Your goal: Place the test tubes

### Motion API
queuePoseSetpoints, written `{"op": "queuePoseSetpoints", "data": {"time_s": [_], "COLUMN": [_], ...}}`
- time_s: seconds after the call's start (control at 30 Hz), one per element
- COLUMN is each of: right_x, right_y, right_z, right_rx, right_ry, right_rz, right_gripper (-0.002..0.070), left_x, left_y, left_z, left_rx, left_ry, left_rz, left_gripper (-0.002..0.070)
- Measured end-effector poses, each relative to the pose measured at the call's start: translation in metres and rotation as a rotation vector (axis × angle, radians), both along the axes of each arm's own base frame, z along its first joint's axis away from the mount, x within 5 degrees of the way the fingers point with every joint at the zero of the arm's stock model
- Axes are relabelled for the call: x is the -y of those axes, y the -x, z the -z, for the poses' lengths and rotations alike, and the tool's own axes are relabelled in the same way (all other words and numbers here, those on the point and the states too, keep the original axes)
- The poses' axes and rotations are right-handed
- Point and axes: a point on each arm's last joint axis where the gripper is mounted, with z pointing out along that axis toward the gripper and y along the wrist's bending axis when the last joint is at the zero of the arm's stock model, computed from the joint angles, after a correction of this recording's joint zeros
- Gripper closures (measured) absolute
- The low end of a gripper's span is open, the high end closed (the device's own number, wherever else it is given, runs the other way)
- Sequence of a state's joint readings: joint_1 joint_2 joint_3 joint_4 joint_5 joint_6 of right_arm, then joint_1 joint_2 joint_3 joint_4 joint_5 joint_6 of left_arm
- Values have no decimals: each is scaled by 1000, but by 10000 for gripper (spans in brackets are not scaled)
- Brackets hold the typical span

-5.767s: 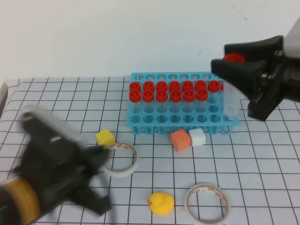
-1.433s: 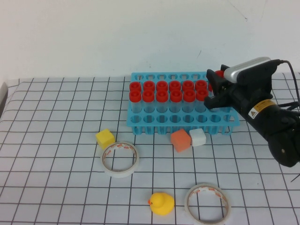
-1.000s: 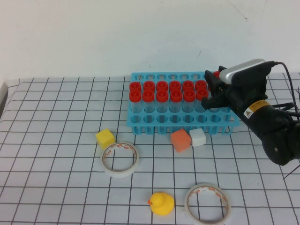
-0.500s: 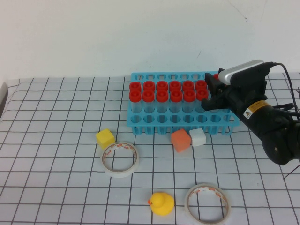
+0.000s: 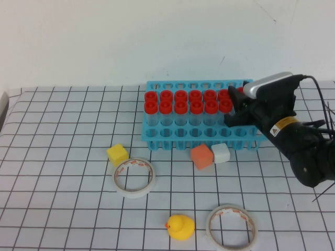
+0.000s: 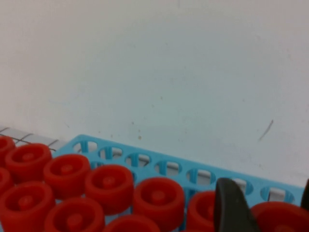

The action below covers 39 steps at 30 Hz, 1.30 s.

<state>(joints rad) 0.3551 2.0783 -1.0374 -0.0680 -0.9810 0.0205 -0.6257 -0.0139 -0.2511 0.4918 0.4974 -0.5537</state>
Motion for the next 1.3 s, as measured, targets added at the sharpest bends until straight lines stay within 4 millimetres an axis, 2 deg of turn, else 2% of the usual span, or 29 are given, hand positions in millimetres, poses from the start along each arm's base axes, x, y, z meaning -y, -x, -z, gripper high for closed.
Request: {"op": "queuePoseSetpoints", "data": {"time_s": [0.8,1.03,1.2,1.3], "right_x": [2,2,2,2], "right_y": [-1,-1,0,1], "right_z": [5,8,7,-4], "right_rx": [-31,-59,-60,-42], "right_ry": [-24,-13,-21,-46], "right_rz": [23,24,24,24], "right_gripper": [398,308,293,291], "left_x": [0,0,0,0], "left_y": [0,0,0,0], "left_z": [0,0,0,0], "left_rx": [0,-1,-1,-1], "left_ry": [0,2,2,2], "left_rz": [0,0,0,0], "left_gripper": [676,676,676,676]}}
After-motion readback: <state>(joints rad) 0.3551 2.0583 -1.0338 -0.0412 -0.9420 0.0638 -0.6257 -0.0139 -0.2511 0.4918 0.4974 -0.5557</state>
